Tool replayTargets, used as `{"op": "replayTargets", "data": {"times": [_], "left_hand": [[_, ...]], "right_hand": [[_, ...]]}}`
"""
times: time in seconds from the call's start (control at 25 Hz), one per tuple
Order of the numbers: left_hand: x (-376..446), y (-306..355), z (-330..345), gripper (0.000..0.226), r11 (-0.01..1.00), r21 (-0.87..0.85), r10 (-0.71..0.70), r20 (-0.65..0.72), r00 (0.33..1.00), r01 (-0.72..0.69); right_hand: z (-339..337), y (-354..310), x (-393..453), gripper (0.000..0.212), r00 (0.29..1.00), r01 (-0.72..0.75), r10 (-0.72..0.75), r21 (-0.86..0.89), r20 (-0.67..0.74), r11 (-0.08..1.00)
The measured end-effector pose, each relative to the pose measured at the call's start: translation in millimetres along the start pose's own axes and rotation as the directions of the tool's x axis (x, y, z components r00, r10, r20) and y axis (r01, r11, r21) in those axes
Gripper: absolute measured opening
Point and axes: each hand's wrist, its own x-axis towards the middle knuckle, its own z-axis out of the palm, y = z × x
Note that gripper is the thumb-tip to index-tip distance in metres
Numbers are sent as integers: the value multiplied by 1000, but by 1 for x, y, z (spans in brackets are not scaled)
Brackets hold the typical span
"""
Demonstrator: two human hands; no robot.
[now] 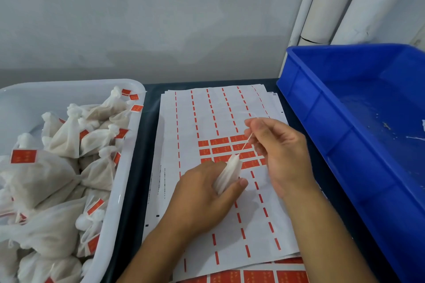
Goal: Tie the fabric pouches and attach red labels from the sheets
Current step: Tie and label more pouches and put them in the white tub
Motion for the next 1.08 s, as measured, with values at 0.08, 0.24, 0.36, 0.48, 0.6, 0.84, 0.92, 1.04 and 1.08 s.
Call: {"op": "replayTargets", "data": {"times": [0.08, 0.24, 0.36, 0.48, 0.6, 0.84, 0.92, 1.04, 1.08], "left_hand": [[0, 1, 0, 51, 999, 34, 6, -3, 1000, -6], [0, 3, -2, 53, 999, 43, 16, -40, 999, -14], [2, 8, -5, 30, 991, -133, -54, -202, 978, 27], [3, 10, -9, 44, 899, -424, -141, -44, 989, 109], [5, 12, -12, 60, 750, -600, -194, 203, 960, 278], [11, 8, -22, 50, 345, -873, -353, 221, 909, 346], [13, 3, -27, 45, 154, -915, -398, 288, 871, 372], [14, -2, -28, 48, 101, -921, -418, 303, 856, 375], [15, -3, -28, 45, 102, -922, -432, 298, 851, 374]], "right_hand": [[1, 2, 1, 23, 999, -14, 15, 24, -31, 1000], [6, 3, 0, 21, 998, 18, -21, 55, 54, 998], [6, 1, -3, 20, 991, 61, -72, 99, 111, 993], [7, -2, -7, 19, 977, 97, -118, 123, 178, 988], [9, -3, -12, 20, 937, 167, -188, 94, 294, 981], [25, 14, -26, 18, 842, 367, -239, -188, 484, 911], [27, 23, -25, 18, 825, 412, -183, -348, 535, 842], [26, 30, -21, 17, 817, 428, -131, -438, 561, 791], [26, 31, -21, 17, 815, 419, -116, -439, 568, 795]]}}
